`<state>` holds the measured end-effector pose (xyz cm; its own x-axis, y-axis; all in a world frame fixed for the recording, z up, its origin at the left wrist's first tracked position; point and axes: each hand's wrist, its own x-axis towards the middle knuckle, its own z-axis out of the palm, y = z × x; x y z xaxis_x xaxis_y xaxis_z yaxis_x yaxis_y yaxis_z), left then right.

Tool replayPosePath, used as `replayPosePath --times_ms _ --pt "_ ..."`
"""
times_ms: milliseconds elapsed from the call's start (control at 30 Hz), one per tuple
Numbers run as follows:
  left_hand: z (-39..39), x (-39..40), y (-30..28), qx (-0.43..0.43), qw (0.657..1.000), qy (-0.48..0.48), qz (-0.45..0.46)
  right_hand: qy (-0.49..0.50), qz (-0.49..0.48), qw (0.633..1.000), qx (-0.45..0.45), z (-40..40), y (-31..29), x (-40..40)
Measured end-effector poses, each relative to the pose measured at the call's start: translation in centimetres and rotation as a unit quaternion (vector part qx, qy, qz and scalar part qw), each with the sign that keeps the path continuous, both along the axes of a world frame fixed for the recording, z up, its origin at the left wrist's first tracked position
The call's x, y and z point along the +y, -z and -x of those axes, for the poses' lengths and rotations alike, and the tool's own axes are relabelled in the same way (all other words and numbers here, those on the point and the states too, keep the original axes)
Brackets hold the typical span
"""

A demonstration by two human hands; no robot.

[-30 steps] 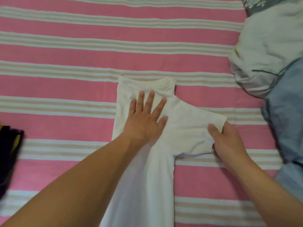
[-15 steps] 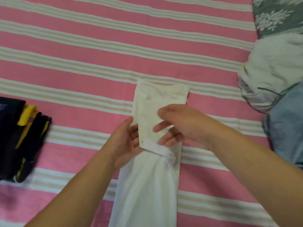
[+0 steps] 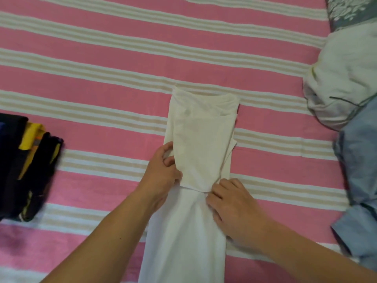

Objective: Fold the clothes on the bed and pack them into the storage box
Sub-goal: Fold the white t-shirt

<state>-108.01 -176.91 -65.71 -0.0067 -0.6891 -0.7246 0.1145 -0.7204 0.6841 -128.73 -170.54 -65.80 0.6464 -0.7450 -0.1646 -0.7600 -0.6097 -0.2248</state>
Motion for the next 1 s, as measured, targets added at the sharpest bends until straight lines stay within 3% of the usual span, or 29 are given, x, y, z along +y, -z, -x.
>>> replayPosePath --times_ms 67,133,233,267,300,333,400,467,600,700,767,833,900,1000 --pt "-0.1 0.1 -0.3 -0.028 0.997 0.062 0.025 0.086 0.002 0.994 -0.074 0.8 -0.4 -1.8" --pt "-0.1 0.3 -0.8 -0.142 0.968 0.193 0.072 0.258 0.000 0.952 -0.165 0.9 -1.2 -6.2" --pt "0.4 1.1 -1.0 -0.353 0.828 0.420 0.117 0.439 -0.100 0.871 -0.195 1.9 -0.1 -14.7" --pt "0.3 1.0 -1.0 -0.384 0.792 0.461 0.109 0.459 -0.133 0.859 -0.184 2.2 0.5 -17.0" --pt "0.0 0.5 -1.0 -0.392 0.783 0.474 0.092 0.464 -0.156 0.855 -0.173 2.5 1.2 -18.6" --pt "-0.4 -0.8 -1.1 -0.383 0.802 0.452 0.080 0.466 -0.171 0.851 -0.170 2.8 1.9 -19.5" --pt "-1.1 -4.8 -1.0 -0.364 0.870 0.315 0.104 0.476 -0.175 0.843 -0.181 3.1 2.7 -19.9" --pt "-1.3 -9.7 -0.5 -0.349 0.906 0.196 0.136 0.499 -0.182 0.819 -0.218 3.2 3.5 -20.0" --pt "-0.4 -16.2 1.5 -0.234 0.961 0.128 0.078 0.556 -0.262 0.713 -0.337 2.9 3.2 -20.3" --pt "-1.2 -15.9 0.1 -0.104 0.987 0.100 0.070 0.535 -0.322 0.641 -0.446 2.5 -0.2 -18.6" --pt "-2.8 -12.6 -2.6 -0.032 0.988 0.098 0.115 0.490 -0.280 0.663 -0.491 2.5 -3.5 -15.7" --pt "-5.2 -7.6 -5.2 -0.003 0.982 0.114 0.151 0.446 -0.221 0.726 -0.474 2.6 -5.8 -11.0" --pt "-7.1 -2.4 -6.2 -0.057 0.967 0.179 0.172 0.409 -0.186 0.794 -0.410 2.2 -6.2 -5.4" --pt "-9.2 3.6 -4.3 -0.162 0.940 0.261 0.147 0.359 -0.175 0.865 -0.302 1.9 -3.4 1.7"
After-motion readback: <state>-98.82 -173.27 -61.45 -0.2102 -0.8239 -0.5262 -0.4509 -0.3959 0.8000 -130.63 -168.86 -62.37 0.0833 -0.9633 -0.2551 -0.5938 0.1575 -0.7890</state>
